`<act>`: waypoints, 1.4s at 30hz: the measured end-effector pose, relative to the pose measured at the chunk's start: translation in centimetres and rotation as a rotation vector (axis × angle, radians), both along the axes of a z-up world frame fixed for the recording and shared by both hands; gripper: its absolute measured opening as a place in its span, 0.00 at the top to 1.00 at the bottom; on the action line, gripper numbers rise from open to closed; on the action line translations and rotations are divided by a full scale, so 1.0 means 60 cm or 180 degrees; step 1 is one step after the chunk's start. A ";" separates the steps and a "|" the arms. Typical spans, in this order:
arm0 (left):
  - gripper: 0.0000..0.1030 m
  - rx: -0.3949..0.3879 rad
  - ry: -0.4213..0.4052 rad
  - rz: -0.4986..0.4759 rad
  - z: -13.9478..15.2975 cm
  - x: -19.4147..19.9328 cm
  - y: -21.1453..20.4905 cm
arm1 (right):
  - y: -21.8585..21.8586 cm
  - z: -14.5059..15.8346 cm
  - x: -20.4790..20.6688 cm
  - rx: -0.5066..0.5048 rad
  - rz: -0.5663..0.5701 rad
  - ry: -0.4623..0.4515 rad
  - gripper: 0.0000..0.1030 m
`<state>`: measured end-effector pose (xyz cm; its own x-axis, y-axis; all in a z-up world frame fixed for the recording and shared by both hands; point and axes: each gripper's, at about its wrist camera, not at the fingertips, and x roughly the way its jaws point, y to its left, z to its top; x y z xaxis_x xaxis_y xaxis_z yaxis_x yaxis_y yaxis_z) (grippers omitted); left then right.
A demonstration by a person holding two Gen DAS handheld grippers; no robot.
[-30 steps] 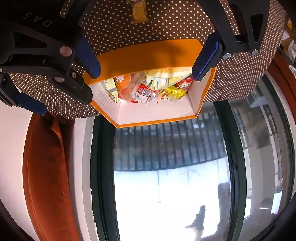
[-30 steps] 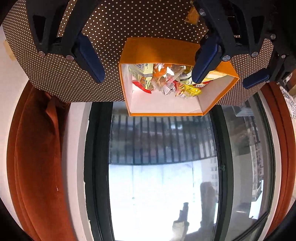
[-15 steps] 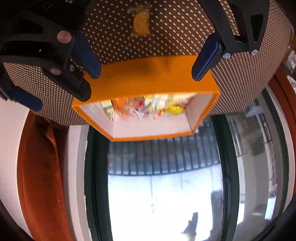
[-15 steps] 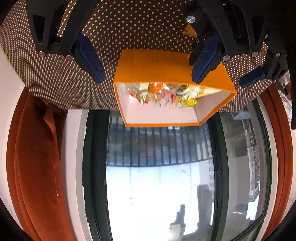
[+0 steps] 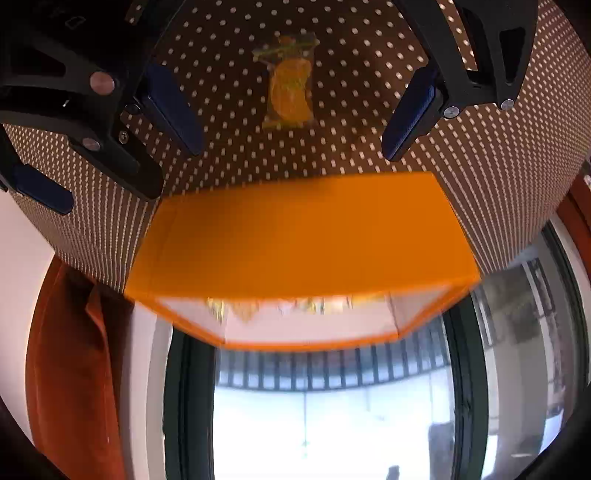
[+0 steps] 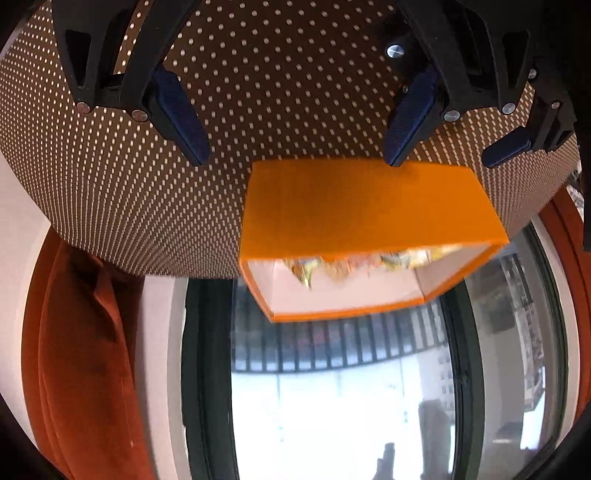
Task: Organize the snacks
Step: 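Withdraw both open tools from the box toward the wrapped cake on the table, then grasp the small wrapped yellow cake with the left tool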
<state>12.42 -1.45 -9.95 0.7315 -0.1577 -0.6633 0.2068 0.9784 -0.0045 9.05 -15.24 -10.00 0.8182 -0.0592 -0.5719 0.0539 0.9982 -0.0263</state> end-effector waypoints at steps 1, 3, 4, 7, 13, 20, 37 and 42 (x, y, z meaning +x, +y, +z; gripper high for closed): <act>0.05 0.0038 0.0063 0.0032 -0.008 0.003 -0.001 | 0.000 -0.008 0.000 0.0001 -0.0003 0.0035 0.07; 0.05 0.0147 0.0124 0.0092 -0.022 0.008 -0.006 | -0.001 -0.019 0.002 0.0005 0.0004 0.0098 0.07; 0.05 0.0186 0.0128 0.0095 -0.025 0.008 -0.008 | -0.001 -0.026 0.003 0.0010 0.0008 0.0138 0.07; 0.05 0.0295 0.0212 0.0084 -0.041 0.011 -0.016 | 0.000 -0.044 0.002 0.0038 -0.0002 0.0185 0.07; 0.04 0.0308 0.0575 0.0069 -0.068 0.034 -0.020 | -0.007 -0.065 0.014 0.0116 -0.0106 0.0299 0.07; 0.06 0.0142 0.0663 0.0068 -0.075 0.044 -0.011 | -0.027 -0.080 0.032 0.0264 -0.0217 0.0457 0.07; 0.69 0.0165 0.0504 -0.0146 -0.064 -0.007 -0.009 | -0.047 -0.105 0.061 0.0222 -0.0304 0.0845 0.05; 0.69 0.0218 0.0463 -0.0143 -0.057 -0.026 -0.007 | -0.036 -0.109 0.062 0.0139 -0.0301 0.0902 0.00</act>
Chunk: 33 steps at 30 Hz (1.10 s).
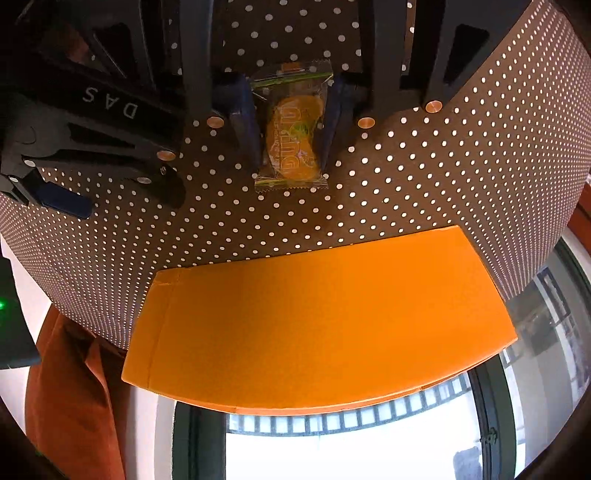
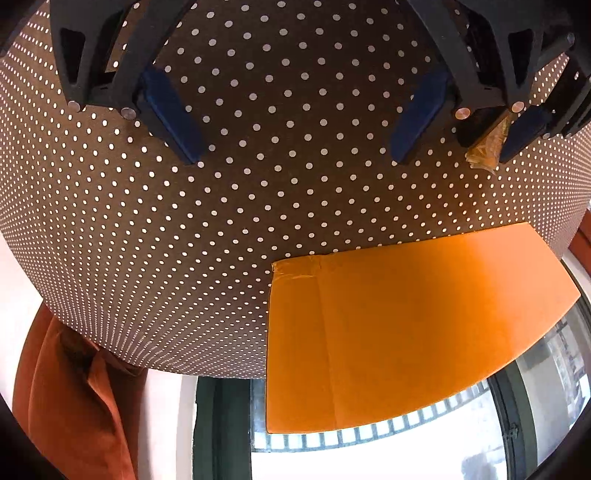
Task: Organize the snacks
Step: 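Grasp the small wrapped yellow cake with the left tool, then carry the wrapped cake with the left tool up over the orange box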
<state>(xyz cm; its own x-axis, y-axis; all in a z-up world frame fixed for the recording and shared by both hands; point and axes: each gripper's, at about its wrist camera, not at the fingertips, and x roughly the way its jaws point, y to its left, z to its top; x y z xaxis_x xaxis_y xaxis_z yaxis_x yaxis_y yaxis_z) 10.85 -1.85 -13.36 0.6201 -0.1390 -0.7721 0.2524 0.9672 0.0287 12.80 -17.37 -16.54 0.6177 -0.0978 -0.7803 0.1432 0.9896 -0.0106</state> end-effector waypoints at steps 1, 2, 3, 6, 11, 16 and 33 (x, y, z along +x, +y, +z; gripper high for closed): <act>0.69 -0.0007 0.0006 0.0003 0.000 -0.002 0.002 | 0.000 0.000 0.000 -0.0006 0.0000 0.0003 0.00; 0.70 -0.0013 0.0007 0.0005 0.000 -0.003 0.002 | 0.001 -0.001 0.001 -0.0017 -0.0011 0.0009 0.00; 0.70 -0.0014 0.0006 0.0006 0.000 -0.002 0.001 | 0.002 -0.002 0.002 -0.0035 -0.0026 0.0017 0.00; 0.74 -0.0028 0.0011 0.0001 0.002 -0.007 0.000 | 0.007 -0.002 0.003 -0.0058 -0.0100 0.0084 0.00; 0.74 -0.0110 0.0078 0.0027 0.002 -0.006 0.011 | 0.031 0.005 -0.015 0.0079 0.0134 0.0028 0.15; 0.74 -0.0088 0.0030 -0.0002 0.009 -0.017 0.010 | 0.063 0.011 -0.024 0.0159 0.0364 0.0079 0.43; 0.75 -0.0129 -0.0419 -0.0077 0.116 -0.034 0.013 | 0.061 0.124 -0.046 0.0177 0.0479 -0.0360 0.45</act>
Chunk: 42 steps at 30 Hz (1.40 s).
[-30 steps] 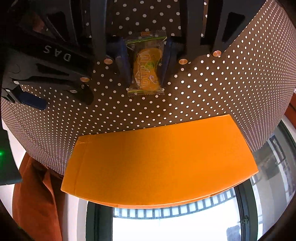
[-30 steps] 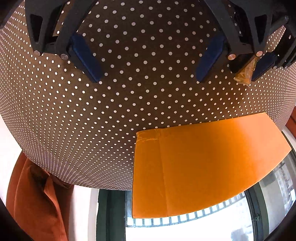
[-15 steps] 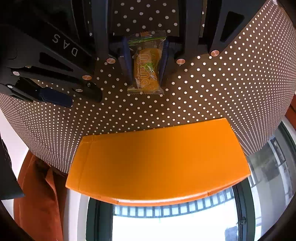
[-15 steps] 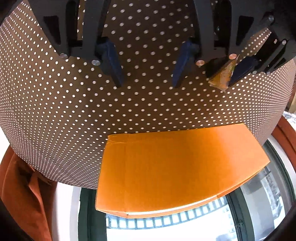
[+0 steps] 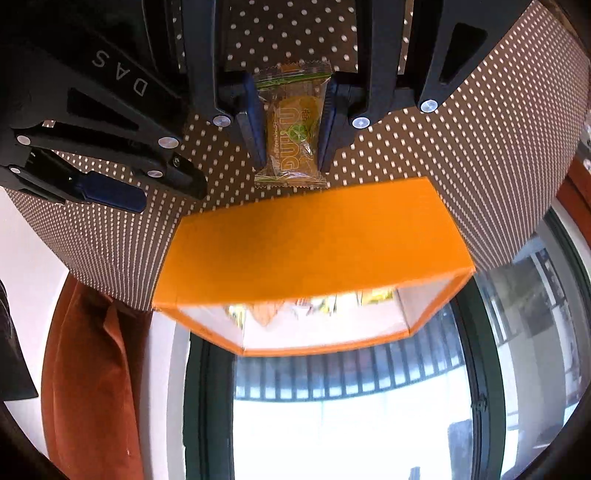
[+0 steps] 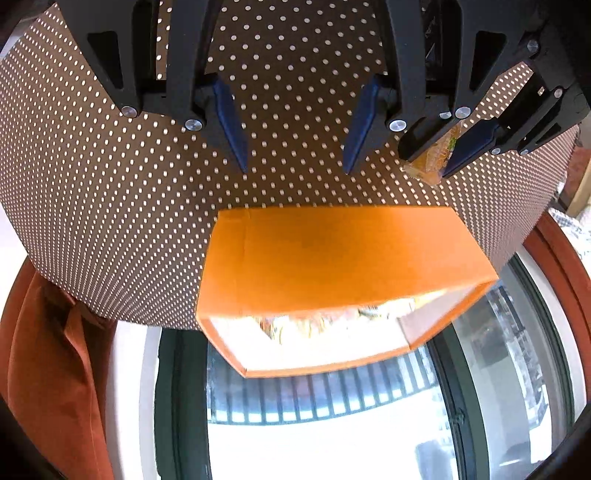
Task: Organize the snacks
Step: 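Carry the wrapped cake with the left tool up over the orange box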
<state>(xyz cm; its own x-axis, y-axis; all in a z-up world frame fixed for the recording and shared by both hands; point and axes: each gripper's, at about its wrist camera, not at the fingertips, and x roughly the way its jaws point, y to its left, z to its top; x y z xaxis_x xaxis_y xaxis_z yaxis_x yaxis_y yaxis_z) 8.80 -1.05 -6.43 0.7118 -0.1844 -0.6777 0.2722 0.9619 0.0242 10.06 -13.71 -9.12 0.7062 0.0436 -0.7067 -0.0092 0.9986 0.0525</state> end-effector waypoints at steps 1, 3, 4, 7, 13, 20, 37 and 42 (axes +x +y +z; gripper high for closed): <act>0.74 0.0001 -0.0030 -0.0006 0.007 0.003 -0.003 | -0.001 0.008 0.000 0.0010 0.0005 -0.0039 0.45; 0.74 -0.0007 -0.0104 -0.0012 0.022 0.006 -0.005 | 0.000 0.024 0.001 0.0027 0.0019 -0.0127 0.45; 0.74 -0.0016 -0.0144 -0.0010 0.031 0.006 -0.005 | 0.001 0.034 0.001 0.0035 0.0027 -0.0173 0.45; 0.74 -0.0057 -0.0262 -0.0011 0.058 0.012 -0.003 | 0.005 0.056 0.002 0.0040 0.0052 -0.0303 0.45; 0.74 -0.0143 -0.0411 -0.0003 0.099 0.029 0.001 | 0.012 0.108 0.001 -0.0007 0.0102 -0.0597 0.45; 0.74 -0.0150 -0.0661 0.0056 0.142 0.055 0.009 | 0.021 0.151 0.017 0.0001 0.0137 -0.0831 0.45; 0.74 -0.0042 -0.0927 0.0169 0.208 0.172 -0.002 | 0.012 0.203 0.117 0.0138 0.0007 -0.1147 0.44; 0.74 -0.0088 -0.0875 0.0288 0.218 0.227 0.009 | 0.007 0.212 0.176 0.0211 -0.0001 -0.1047 0.41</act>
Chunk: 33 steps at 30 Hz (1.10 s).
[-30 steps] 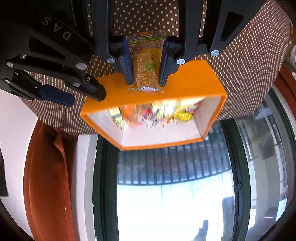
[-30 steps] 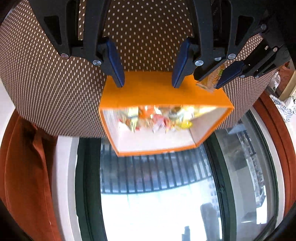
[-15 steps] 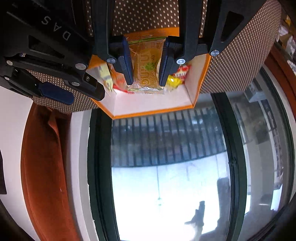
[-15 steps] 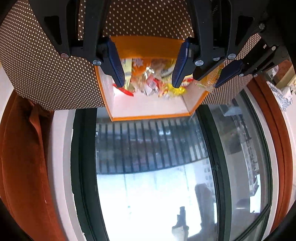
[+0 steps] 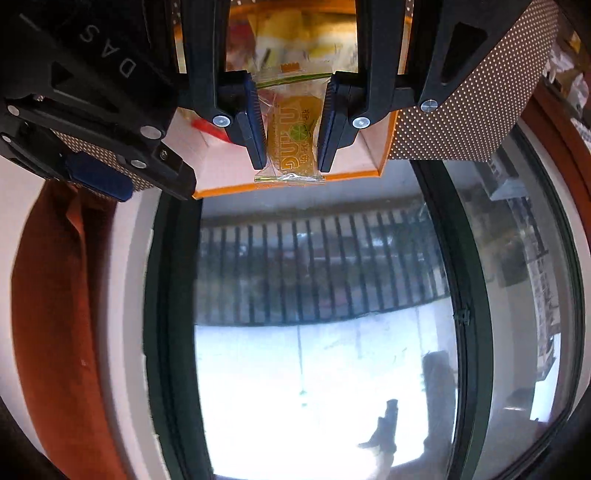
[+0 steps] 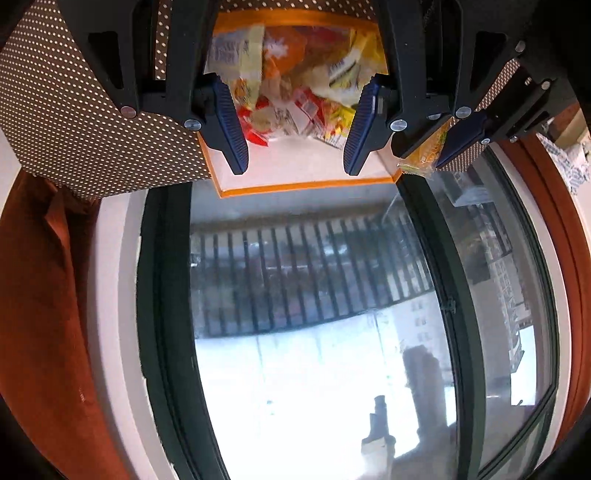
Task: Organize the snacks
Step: 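Carry the wrapped cake with the left tool up over the orange box, then open the left tool to drop the cake into the box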
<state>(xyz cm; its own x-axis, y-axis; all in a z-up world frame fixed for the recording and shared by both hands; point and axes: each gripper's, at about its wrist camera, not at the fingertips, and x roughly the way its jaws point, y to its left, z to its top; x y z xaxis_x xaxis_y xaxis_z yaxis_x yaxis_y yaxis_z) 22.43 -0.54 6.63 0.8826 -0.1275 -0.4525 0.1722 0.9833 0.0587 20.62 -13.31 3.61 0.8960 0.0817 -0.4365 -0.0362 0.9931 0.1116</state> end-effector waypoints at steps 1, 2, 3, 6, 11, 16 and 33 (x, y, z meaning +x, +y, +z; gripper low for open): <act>0.74 -0.0003 0.0018 0.0018 0.001 0.009 0.002 | 0.001 0.000 0.012 -0.0032 -0.0017 0.0021 0.40; 0.74 -0.0010 0.0057 0.0036 0.000 0.022 0.003 | 0.002 -0.001 0.022 -0.0081 -0.0039 0.0031 0.35; 0.74 -0.0005 0.0089 0.0045 -0.002 0.032 0.003 | 0.002 -0.002 0.034 -0.0127 -0.0052 0.0038 0.30; 0.74 0.0032 0.0189 0.0077 -0.017 0.063 -0.003 | -0.009 -0.018 0.062 -0.0109 -0.0046 0.0127 0.20; 0.74 0.0010 0.0461 0.0050 -0.059 0.109 -0.020 | -0.032 -0.054 0.116 -0.0031 -0.0087 0.0392 0.20; 0.74 0.0031 0.0691 0.0056 -0.091 0.148 -0.043 | -0.054 -0.088 0.154 0.0008 -0.0187 0.0640 0.20; 0.28 0.0117 0.1055 -0.0215 -0.108 0.172 -0.079 | -0.047 -0.108 0.176 -0.0036 -0.0084 0.1009 0.18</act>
<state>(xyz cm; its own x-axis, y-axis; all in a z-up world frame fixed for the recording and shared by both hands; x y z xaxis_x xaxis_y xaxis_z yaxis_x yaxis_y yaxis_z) 32.75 -5.26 0.18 0.6769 -0.1589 -0.7187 0.2524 0.9673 0.0239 31.20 -16.16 -2.89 0.7169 0.0538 -0.6950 0.0243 0.9945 0.1021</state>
